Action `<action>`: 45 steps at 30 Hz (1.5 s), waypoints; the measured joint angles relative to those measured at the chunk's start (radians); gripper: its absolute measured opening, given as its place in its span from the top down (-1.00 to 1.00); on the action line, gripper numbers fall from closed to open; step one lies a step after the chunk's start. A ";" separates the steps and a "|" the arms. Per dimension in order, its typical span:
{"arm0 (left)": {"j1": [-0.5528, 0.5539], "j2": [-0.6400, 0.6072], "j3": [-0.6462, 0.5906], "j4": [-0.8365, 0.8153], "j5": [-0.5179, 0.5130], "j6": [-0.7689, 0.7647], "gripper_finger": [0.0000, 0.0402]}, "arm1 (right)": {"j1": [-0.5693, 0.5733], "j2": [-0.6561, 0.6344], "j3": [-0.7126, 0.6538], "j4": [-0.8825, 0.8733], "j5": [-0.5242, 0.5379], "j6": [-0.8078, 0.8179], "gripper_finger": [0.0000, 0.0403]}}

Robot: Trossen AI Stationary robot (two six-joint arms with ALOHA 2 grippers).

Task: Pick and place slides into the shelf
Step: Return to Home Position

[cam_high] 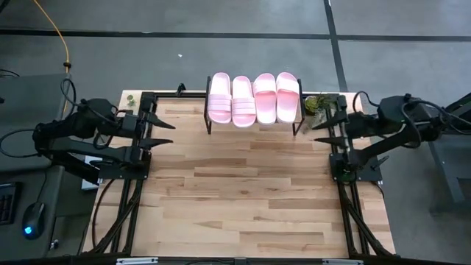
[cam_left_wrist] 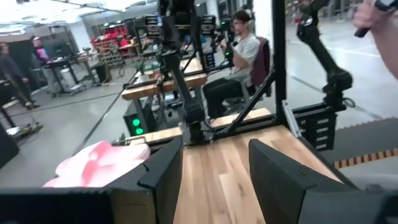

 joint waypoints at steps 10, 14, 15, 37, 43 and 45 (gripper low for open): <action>0.000 -0.044 0.000 -0.035 -0.054 0.000 0.17 | 0.002 -0.006 0.000 -0.015 -0.061 -0.051 0.34; 0.000 -0.047 0.000 -0.022 -0.050 0.002 0.17 | 0.002 -0.005 0.000 0.009 -0.059 -0.077 0.34; 0.000 -0.047 0.000 -0.025 -0.050 0.003 0.17 | 0.002 -0.005 0.000 0.010 -0.049 -0.068 0.34; 0.000 -0.164 -0.046 -0.051 -0.017 0.005 0.17 | 0.002 -0.141 -0.064 0.216 -0.293 -0.129 0.34; 0.000 -0.309 -0.167 0.053 -0.095 -0.013 0.17 | 0.002 -0.360 -0.347 0.386 0.011 -0.068 0.34; 0.000 -0.342 -0.195 0.066 -0.121 -0.033 0.17 | 0.002 -0.434 -0.426 0.445 0.038 -0.061 0.34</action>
